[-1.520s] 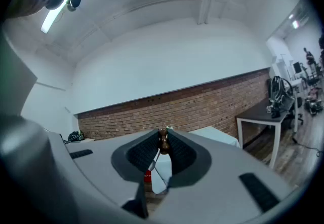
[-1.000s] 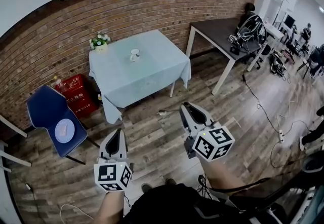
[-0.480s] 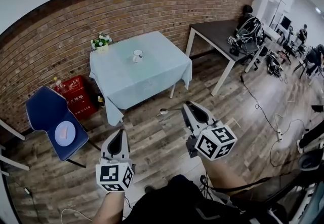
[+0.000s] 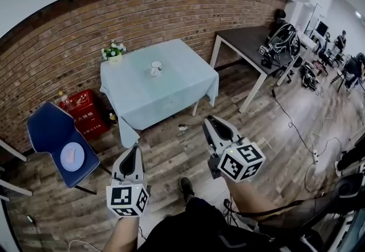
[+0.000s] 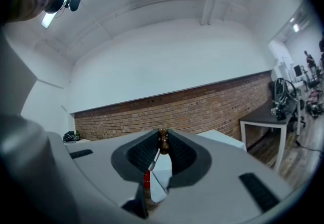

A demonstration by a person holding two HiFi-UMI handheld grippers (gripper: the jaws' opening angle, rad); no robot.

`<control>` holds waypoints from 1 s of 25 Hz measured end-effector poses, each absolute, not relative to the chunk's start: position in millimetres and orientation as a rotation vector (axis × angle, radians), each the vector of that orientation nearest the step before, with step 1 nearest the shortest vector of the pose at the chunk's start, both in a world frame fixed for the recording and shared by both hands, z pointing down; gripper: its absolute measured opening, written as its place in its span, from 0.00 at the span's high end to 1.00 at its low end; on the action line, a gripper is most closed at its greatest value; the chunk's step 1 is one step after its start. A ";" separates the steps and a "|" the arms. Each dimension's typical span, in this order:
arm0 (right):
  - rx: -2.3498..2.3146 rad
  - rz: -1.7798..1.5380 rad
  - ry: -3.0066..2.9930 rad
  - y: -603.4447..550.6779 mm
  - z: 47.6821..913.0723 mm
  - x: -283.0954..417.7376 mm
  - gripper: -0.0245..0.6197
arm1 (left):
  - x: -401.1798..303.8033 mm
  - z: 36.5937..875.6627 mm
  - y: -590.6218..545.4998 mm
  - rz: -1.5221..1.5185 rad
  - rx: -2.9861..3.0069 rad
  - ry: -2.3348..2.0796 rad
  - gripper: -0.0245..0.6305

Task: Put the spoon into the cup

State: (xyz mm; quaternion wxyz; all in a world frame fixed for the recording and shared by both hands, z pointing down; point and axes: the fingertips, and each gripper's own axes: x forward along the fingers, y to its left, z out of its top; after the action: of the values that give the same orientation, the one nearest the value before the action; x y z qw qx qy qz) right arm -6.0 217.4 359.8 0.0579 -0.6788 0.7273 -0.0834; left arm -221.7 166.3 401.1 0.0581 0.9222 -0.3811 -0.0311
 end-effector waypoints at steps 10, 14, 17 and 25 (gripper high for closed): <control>-2.014 -0.255 2.227 145.6 355.0 44.4 0.87 | -168.9 386.4 102.0 -0.079 2.813 -1.184 0.95; -1.999 -0.269 2.230 117.6 352.6 68.2 0.87 | -146.2 385.5 73.4 -0.047 2.815 -1.201 0.95; -1.985 -0.289 2.235 99.6 354.9 85.3 0.87 | -131.1 383.9 51.7 -0.032 2.801 -1.225 0.95; -1.954 -0.315 2.259 61.4 362.1 130.0 0.87 | -81.5 377.9 11.3 -0.026 2.794 -1.241 0.95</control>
State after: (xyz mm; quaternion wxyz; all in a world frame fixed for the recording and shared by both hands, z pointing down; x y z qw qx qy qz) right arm 130.0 61.4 362.1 0.0694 -0.6490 0.7503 -0.1046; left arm -81.5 11.3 377.9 0.0422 0.9130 -0.4056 -0.0086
